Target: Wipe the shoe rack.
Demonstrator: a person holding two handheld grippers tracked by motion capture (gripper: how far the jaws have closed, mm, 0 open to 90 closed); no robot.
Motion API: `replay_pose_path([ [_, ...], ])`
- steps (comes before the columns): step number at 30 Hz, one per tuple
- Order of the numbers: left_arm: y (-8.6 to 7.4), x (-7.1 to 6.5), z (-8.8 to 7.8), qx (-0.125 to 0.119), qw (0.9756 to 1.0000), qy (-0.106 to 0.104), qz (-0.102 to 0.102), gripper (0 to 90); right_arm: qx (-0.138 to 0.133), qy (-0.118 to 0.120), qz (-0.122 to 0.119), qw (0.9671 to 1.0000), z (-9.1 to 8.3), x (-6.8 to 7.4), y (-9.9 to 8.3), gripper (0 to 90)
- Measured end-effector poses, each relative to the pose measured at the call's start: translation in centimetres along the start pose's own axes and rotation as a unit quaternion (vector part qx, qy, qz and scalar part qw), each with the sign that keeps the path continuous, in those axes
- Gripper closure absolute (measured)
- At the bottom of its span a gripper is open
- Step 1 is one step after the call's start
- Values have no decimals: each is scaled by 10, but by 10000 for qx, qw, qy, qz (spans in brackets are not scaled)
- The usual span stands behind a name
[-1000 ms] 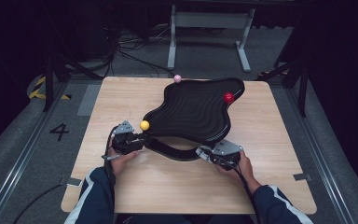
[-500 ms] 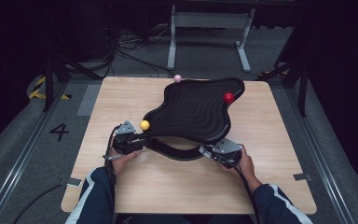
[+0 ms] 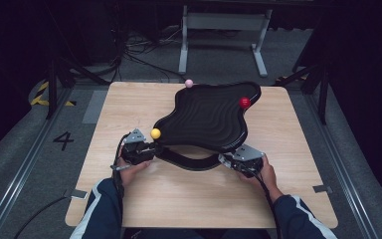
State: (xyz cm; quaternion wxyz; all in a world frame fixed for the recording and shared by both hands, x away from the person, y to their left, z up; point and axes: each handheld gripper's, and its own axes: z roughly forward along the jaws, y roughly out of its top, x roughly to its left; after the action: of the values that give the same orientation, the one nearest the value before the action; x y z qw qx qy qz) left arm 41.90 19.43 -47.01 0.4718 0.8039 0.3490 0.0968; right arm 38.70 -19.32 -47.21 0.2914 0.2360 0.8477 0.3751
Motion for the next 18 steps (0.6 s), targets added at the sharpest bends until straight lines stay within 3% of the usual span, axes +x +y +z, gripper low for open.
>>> replay_pose_path([
  [8,0,0,1,-32,10000,18,38,710,-3,46,-67,10000,-1,5,1,766],
  [11,0,0,1,-28,10000,14,41,711,79,-147,-169,9997,-2,0,3,769],
  [14,1,-1,1,22,10000,3,59,711,23,-185,91,9998,-5,-11,0,769],
  [18,1,-2,3,-14,10000,-24,61,710,75,-254,146,9995,-5,-15,-4,769],
])
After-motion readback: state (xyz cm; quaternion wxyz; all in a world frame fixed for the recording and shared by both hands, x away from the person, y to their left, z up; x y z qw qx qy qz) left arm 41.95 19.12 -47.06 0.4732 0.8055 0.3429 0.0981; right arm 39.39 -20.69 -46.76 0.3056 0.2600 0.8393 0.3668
